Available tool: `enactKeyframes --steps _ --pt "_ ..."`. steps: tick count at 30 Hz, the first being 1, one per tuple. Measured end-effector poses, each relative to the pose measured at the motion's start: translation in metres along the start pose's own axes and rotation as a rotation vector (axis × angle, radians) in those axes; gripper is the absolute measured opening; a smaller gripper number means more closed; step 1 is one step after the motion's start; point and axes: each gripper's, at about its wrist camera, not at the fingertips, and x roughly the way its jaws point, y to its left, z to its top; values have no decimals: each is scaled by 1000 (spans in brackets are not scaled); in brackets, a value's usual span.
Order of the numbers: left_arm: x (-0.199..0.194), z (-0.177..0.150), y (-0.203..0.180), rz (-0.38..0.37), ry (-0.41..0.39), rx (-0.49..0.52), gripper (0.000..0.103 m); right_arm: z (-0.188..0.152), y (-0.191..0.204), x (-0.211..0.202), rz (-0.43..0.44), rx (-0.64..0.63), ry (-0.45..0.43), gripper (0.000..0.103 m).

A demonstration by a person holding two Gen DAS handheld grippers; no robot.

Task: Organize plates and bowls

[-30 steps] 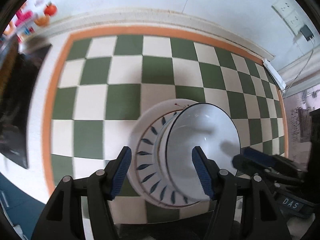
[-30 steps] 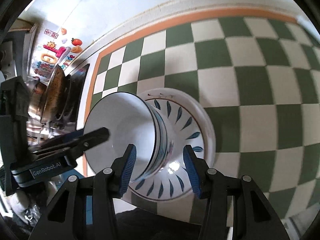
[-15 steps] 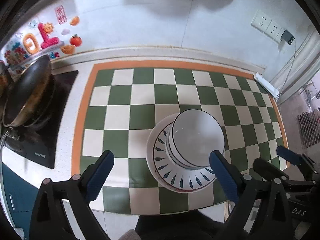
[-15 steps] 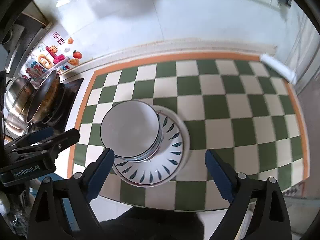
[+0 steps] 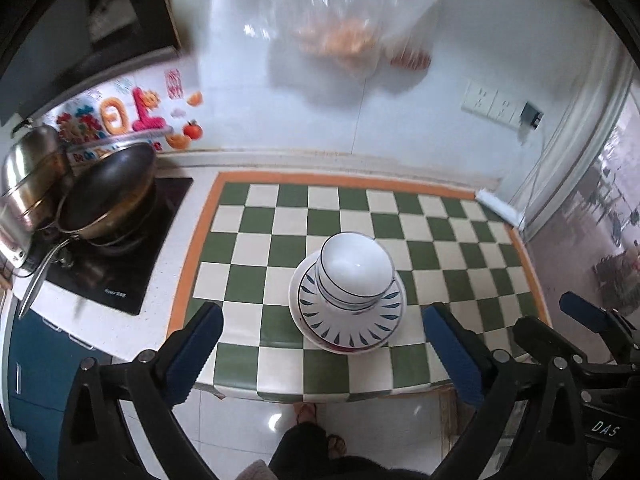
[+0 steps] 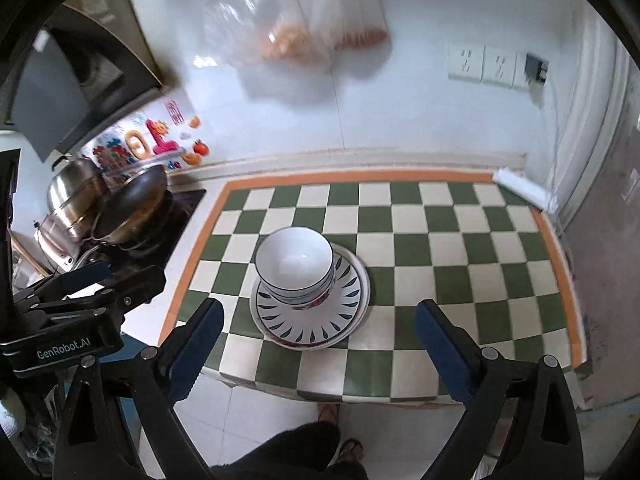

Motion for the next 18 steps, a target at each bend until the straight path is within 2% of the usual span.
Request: enactKeyframes --steps 6,11,14,18 --pt "-56 -22 -4 3 -54 -13 103 -23 7 -74 -19 -14 -67 100" --pt "-89 -43 -5 -3 -63 -6 103 -44 14 -127 -41 -13 -120 100" --pt "-105 -55 -6 24 -81 22 103 -56 24 -150 -69 -25 -161 101" --pt "-120 -65 0 23 -91 43 103 -65 36 -170 -87 -24 -185 101"
